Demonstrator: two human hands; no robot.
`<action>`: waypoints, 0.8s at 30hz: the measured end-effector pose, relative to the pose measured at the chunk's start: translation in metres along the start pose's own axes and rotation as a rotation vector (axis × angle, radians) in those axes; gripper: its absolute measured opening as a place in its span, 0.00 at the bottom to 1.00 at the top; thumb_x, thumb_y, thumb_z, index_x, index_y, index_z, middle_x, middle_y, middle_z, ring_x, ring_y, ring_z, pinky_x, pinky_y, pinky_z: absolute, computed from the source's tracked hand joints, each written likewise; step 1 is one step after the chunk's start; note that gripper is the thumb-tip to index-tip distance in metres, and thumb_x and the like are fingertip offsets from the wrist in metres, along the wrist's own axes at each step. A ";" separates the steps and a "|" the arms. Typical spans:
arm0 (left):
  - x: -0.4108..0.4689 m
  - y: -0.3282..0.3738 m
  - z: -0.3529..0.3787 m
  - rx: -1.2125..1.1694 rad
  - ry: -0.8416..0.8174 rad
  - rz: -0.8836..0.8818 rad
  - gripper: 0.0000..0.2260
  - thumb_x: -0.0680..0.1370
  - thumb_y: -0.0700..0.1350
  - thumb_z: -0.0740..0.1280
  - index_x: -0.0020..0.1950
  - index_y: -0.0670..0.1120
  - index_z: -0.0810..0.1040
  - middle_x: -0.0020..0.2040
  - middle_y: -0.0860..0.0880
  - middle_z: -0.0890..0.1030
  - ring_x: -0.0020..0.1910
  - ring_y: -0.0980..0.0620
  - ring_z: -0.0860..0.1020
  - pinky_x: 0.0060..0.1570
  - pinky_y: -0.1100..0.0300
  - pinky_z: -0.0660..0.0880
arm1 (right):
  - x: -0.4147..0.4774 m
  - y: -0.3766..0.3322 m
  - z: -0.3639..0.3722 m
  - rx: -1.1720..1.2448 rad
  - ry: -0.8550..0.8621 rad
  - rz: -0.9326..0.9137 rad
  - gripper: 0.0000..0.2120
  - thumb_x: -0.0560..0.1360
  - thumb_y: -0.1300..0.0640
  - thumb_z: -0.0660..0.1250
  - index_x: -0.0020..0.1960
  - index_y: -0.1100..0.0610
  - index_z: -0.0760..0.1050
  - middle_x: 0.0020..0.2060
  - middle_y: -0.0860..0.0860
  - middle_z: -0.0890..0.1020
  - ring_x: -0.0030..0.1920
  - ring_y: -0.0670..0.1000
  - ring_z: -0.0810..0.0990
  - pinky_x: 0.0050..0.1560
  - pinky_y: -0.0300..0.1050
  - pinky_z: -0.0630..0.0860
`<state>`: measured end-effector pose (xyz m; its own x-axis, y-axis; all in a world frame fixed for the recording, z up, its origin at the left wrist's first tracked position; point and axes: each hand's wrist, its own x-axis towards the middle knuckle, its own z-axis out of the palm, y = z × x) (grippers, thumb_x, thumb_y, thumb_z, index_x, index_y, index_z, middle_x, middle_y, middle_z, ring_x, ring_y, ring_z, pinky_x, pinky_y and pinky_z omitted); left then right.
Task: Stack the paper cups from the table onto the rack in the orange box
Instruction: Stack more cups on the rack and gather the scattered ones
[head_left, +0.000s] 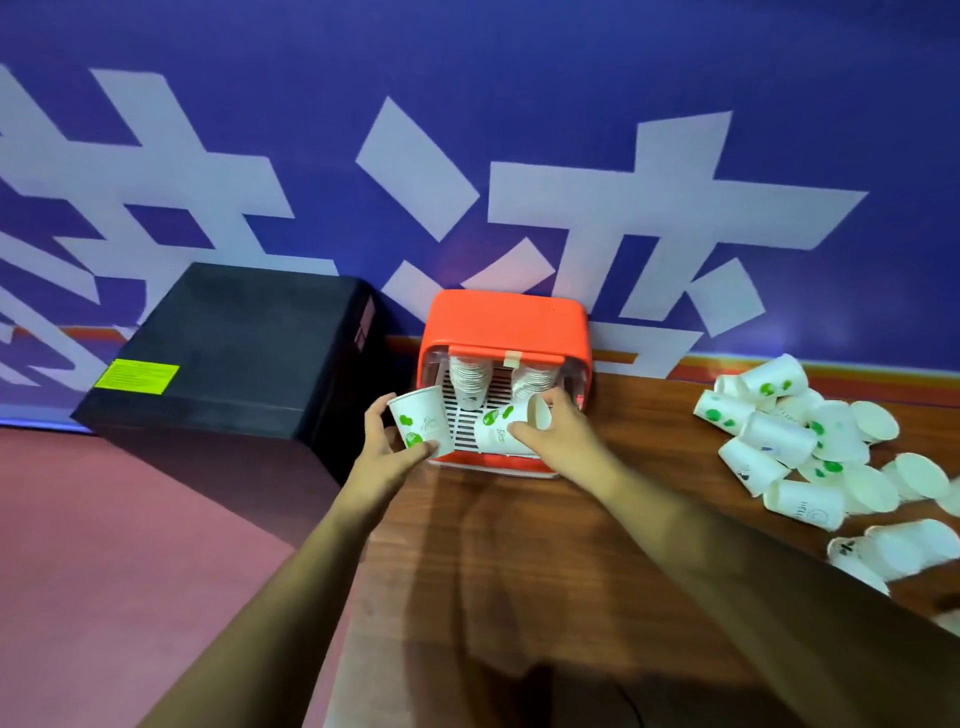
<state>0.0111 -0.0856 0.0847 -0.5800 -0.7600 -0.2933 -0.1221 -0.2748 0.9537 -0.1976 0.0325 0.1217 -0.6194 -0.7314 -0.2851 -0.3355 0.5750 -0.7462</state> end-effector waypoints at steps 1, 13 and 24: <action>0.005 -0.005 -0.004 -0.006 -0.023 0.000 0.41 0.67 0.46 0.77 0.74 0.57 0.60 0.62 0.40 0.79 0.62 0.43 0.80 0.60 0.49 0.79 | 0.002 0.001 0.007 -0.006 -0.001 0.003 0.23 0.71 0.50 0.73 0.61 0.54 0.69 0.55 0.49 0.75 0.55 0.52 0.75 0.50 0.43 0.68; 0.071 -0.041 0.009 0.011 -0.055 -0.011 0.27 0.76 0.45 0.75 0.70 0.54 0.67 0.64 0.48 0.79 0.60 0.51 0.81 0.57 0.53 0.81 | 0.034 0.014 0.042 -0.096 0.083 0.004 0.27 0.69 0.51 0.74 0.64 0.57 0.70 0.60 0.54 0.77 0.59 0.54 0.75 0.54 0.42 0.69; 0.112 -0.066 0.018 0.383 -0.111 0.116 0.29 0.71 0.38 0.78 0.69 0.48 0.72 0.65 0.53 0.77 0.62 0.56 0.76 0.60 0.69 0.71 | 0.053 0.046 0.027 -0.128 0.114 -0.001 0.31 0.70 0.54 0.75 0.69 0.58 0.68 0.65 0.57 0.73 0.65 0.55 0.72 0.63 0.41 0.66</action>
<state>-0.0600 -0.1423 -0.0098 -0.6883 -0.6992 -0.1934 -0.3295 0.0639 0.9420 -0.2267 0.0097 0.0560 -0.6928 -0.6902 -0.2090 -0.4192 0.6213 -0.6620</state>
